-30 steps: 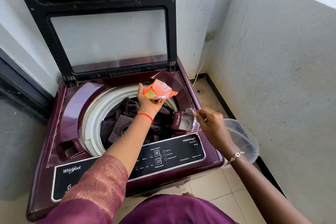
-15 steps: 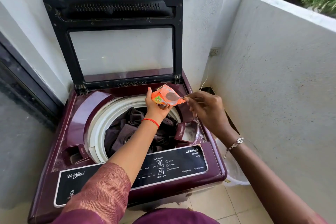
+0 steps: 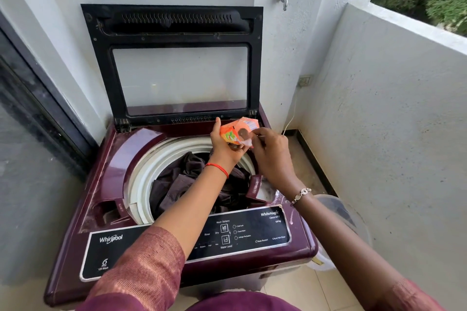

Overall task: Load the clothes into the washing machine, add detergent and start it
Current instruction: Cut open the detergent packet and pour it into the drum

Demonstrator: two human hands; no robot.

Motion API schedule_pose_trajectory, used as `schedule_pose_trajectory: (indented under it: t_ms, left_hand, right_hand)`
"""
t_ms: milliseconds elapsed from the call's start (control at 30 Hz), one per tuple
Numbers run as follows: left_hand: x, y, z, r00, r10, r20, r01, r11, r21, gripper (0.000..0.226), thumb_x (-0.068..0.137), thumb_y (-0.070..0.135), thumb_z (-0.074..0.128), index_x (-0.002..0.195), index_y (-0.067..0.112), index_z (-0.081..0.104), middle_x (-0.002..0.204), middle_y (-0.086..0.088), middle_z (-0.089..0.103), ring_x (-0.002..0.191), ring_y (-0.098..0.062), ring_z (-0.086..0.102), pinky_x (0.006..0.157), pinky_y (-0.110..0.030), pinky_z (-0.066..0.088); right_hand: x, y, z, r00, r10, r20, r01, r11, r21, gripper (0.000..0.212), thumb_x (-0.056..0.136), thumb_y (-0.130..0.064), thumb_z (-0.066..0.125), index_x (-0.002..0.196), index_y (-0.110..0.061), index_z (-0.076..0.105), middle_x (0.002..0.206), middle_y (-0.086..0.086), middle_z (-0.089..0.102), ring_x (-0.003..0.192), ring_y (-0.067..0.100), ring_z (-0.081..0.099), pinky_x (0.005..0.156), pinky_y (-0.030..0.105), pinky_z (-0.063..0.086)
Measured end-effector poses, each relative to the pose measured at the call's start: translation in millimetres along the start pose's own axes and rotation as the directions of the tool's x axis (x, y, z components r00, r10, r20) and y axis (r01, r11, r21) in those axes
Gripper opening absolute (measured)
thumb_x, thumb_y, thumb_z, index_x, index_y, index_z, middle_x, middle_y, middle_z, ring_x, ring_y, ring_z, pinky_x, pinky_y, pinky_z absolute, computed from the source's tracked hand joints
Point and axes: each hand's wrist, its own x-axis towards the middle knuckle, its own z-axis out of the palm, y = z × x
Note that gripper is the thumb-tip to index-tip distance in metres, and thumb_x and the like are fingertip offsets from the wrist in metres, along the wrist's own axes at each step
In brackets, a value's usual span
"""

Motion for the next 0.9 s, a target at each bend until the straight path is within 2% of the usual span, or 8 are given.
schedule_pose_trajectory:
  t_ms: [67, 133, 267, 433, 533, 633, 767, 900]
  left_hand:
    - [-106.5, 37.4, 46.2, 0.994, -0.109, -0.021, 0.110, 0.993, 0.034, 0.058, 0.090, 0.059, 0.035, 0.087, 0.008, 0.063, 0.070, -0.009, 0.070, 0.074, -0.022, 0.061, 0.059, -0.029, 0.053]
    - [-102.6, 34.2, 47.2, 0.997, -0.006, -0.076, 0.012, 0.997, 0.071, 0.058, 0.092, 0.057, 0.034, 0.089, 0.006, 0.060, 0.068, -0.011, 0.070, 0.078, -0.024, 0.060, 0.063, -0.033, 0.051]
    - [-103.3, 34.1, 45.0, 0.996, -0.036, -0.081, 0.041, 0.998, 0.054, 0.058, 0.092, 0.056, 0.034, 0.100, 0.005, 0.059, 0.077, -0.014, 0.071, 0.084, -0.028, 0.060, 0.074, -0.037, 0.050]
    - [-99.4, 34.1, 43.4, 0.999, -0.028, -0.025, 0.029, 0.999, 0.014, 0.065, 0.091, 0.059, 0.034, 0.115, 0.003, 0.055, 0.101, -0.018, 0.062, 0.089, -0.030, 0.060, 0.076, -0.039, 0.050]
    - [-95.3, 36.4, 41.5, 0.997, -0.026, -0.073, 0.024, 0.999, -0.021, 0.075, 0.085, 0.063, 0.042, 0.128, 0.002, 0.052, 0.124, -0.019, 0.058, 0.110, -0.033, 0.056, 0.087, -0.043, 0.049]
    - [-88.0, 39.2, 37.9, 0.996, -0.013, -0.089, 0.008, 0.999, -0.052, 0.072, 0.084, 0.062, 0.044, 0.127, 0.006, 0.054, 0.128, -0.018, 0.055, 0.117, -0.032, 0.052, 0.083, -0.042, 0.049]
    - [-84.2, 42.4, 35.6, 0.999, -0.007, -0.050, 0.002, 0.995, -0.099, 0.058, 0.088, 0.061, 0.040, 0.101, 0.008, 0.060, 0.108, -0.016, 0.059, 0.102, -0.031, 0.057, 0.084, -0.043, 0.048]
    - [-82.1, 42.1, 33.7, 0.997, -0.025, -0.075, 0.017, 0.995, -0.103, 0.059, 0.086, 0.061, 0.044, 0.107, 0.008, 0.057, 0.116, -0.017, 0.056, 0.113, -0.032, 0.054, 0.087, -0.044, 0.047]
  right_hand:
    - [0.4, 17.8, 11.2, 0.990, 0.061, -0.126, -0.056, 0.997, 0.044, 0.017, 0.089, -0.005, 0.053, 0.080, 0.001, 0.066, 0.048, -0.002, 0.048, 0.041, 0.004, 0.042, 0.043, 0.015, 0.026]
    - [4.1, 15.3, 13.2, 0.971, 0.168, -0.168, -0.142, 0.977, 0.156, 0.020, 0.089, -0.006, 0.055, 0.074, 0.003, 0.065, 0.046, -0.004, 0.046, 0.041, 0.007, 0.035, 0.046, 0.020, 0.028]
    - [6.9, 15.5, 12.9, 0.928, 0.354, -0.112, -0.290, 0.878, 0.380, 0.021, 0.088, -0.011, 0.058, 0.070, -0.007, 0.067, 0.048, 0.001, 0.049, 0.047, 0.014, 0.040, 0.048, 0.027, 0.034]
    - [9.8, 15.7, 8.0, 0.853, 0.515, 0.079, -0.410, 0.569, 0.713, 0.015, 0.088, -0.002, 0.055, 0.076, 0.000, 0.063, 0.056, 0.009, 0.050, 0.037, 0.008, 0.040, 0.035, 0.016, 0.030]
    - [12.7, 17.3, 5.8, 0.797, 0.576, 0.182, -0.464, 0.390, 0.795, 0.014, 0.089, 0.001, 0.051, 0.081, 0.005, 0.062, 0.052, 0.006, 0.054, 0.039, 0.008, 0.042, 0.035, 0.015, 0.032]
    - [12.8, 19.5, 2.4, 0.767, 0.603, 0.218, -0.449, 0.263, 0.854, 0.016, 0.088, 0.003, 0.049, 0.077, 0.003, 0.060, 0.044, 0.002, 0.052, 0.036, 0.007, 0.041, 0.034, 0.015, 0.030]
    - [11.2, 18.0, -2.6, 0.775, 0.615, 0.147, -0.399, 0.296, 0.868, 0.014, 0.089, 0.001, 0.050, 0.078, 0.002, 0.059, 0.055, 0.006, 0.049, 0.036, 0.007, 0.041, 0.034, 0.016, 0.031]
    - [6.8, 17.3, -10.8, 0.784, 0.615, 0.089, -0.359, 0.331, 0.873, 0.011, 0.088, 0.001, 0.051, 0.082, 0.004, 0.059, 0.059, 0.007, 0.047, 0.036, 0.007, 0.041, 0.035, 0.016, 0.030]
